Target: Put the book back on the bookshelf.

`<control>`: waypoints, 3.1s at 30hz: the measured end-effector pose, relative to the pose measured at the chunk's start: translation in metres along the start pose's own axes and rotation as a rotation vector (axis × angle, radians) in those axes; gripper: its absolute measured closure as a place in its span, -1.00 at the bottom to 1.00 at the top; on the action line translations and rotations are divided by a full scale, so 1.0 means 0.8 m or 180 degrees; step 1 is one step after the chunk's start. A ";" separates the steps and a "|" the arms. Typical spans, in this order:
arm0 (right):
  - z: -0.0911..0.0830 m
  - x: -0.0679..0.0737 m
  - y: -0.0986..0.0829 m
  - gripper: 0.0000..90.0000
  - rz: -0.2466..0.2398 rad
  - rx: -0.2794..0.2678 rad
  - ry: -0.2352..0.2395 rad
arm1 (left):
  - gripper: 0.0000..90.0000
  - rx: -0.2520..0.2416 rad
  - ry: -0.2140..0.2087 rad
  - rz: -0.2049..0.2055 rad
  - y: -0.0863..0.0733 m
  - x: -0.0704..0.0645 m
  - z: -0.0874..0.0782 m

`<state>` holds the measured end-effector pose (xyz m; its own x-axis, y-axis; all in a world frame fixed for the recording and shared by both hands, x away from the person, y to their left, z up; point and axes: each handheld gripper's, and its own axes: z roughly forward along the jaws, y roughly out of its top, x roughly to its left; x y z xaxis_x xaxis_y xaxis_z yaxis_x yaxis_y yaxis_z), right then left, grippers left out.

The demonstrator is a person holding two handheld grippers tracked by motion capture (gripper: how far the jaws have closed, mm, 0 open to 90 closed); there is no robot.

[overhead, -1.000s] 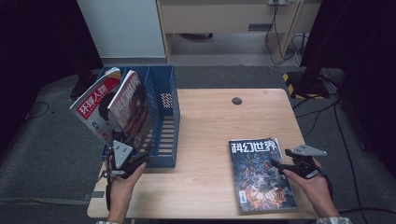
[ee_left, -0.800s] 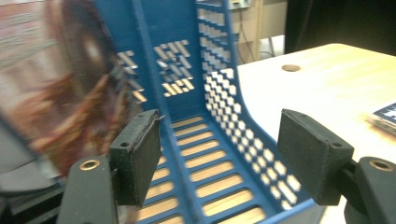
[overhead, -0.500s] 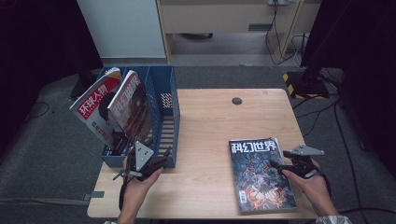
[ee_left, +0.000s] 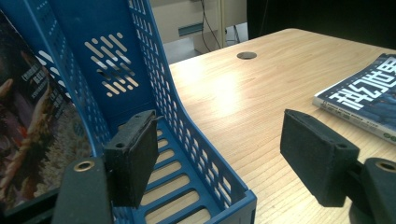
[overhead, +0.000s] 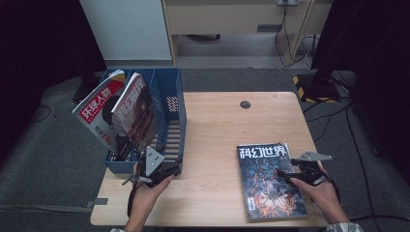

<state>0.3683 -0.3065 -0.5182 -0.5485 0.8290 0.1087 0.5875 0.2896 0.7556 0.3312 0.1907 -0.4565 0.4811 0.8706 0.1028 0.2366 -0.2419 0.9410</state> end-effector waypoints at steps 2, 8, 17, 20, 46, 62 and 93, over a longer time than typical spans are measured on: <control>0.000 0.000 0.000 -0.59 -0.0003 0.0009 0.0018 | -0.38 0.0011 -0.0008 -0.0001 0.000 0.000 0.001; 0.001 0.002 -0.001 -0.61 -0.0012 0.0027 0.0021 | -0.39 0.0026 -0.0044 -0.0007 -0.001 -0.001 0.003; 0.000 0.005 -0.001 -0.60 -0.0033 0.0030 -0.0006 | -0.41 0.0031 -0.0214 0.0053 0.009 -0.020 0.012; 0.000 0.006 -0.001 -0.60 -0.0034 0.0048 -0.0015 | -0.41 0.0031 -0.0266 0.0083 0.012 -0.026 0.016; -0.010 0.007 0.000 -0.32 -0.0090 0.0101 -0.0092 | -0.45 0.0415 -0.0801 0.0152 0.018 -0.127 0.134; -0.013 0.007 -0.001 -0.28 -0.0104 0.0117 -0.0096 | -0.47 0.0553 -0.1048 0.0032 0.011 -0.159 0.158; 0.000 0.007 0.003 -0.58 -0.0093 0.0064 -0.0055 | -0.57 0.0825 -0.1296 -0.0190 -0.001 -0.179 0.200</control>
<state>0.3667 -0.3015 -0.5161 -0.5553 0.8282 0.0756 0.5834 0.3232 0.7451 0.3973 -0.0028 -0.5235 0.7392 0.6604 -0.1320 0.4514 -0.3403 0.8249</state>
